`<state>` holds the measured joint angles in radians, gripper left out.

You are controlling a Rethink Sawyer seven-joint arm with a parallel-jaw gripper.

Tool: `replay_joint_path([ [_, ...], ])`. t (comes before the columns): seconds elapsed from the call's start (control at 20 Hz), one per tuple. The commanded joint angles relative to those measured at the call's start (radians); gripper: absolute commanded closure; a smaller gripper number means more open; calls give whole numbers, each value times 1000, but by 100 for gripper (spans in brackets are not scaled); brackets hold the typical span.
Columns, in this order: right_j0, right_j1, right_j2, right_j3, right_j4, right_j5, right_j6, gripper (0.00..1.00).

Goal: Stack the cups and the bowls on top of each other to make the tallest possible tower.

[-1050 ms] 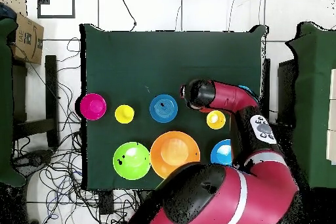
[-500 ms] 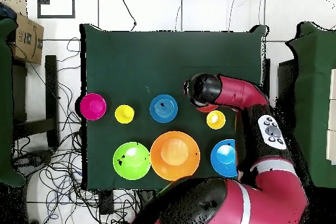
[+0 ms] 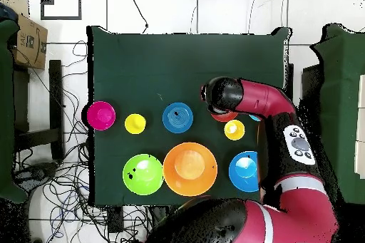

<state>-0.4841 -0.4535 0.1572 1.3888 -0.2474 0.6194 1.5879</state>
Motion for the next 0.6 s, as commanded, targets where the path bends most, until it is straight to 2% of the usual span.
replay_joint_path([
  [0.05,24,58,64,28,-93,14,-85,0],
  [0.3,7,60,61,75,-112,-34,-68,0],
  [0.6,-9,81,42,64,-159,-45,-84,0],
])
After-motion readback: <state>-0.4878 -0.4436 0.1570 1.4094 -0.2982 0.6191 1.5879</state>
